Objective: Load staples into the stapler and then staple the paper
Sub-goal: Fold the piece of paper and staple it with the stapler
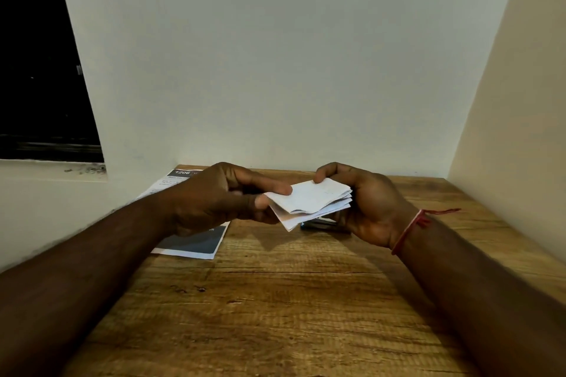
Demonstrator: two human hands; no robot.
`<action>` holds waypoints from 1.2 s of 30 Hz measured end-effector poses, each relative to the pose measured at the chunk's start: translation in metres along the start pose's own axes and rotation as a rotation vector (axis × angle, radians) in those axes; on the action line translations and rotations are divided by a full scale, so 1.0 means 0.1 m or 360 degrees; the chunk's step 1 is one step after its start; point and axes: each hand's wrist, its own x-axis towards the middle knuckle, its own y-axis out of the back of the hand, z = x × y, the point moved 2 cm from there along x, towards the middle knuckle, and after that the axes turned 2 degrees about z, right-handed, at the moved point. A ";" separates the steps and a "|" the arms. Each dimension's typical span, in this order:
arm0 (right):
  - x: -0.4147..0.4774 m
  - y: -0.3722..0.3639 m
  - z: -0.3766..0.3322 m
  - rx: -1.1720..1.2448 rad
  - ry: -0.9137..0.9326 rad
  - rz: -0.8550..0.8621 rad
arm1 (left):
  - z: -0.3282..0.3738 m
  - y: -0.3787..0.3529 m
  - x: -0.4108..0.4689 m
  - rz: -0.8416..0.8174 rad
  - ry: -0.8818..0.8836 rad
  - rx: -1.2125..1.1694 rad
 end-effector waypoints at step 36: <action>-0.07 -0.13 0.03 -0.0753 0.0386 0.0213 | -0.08 -0.11 0.05 0.0427 -0.0131 0.0777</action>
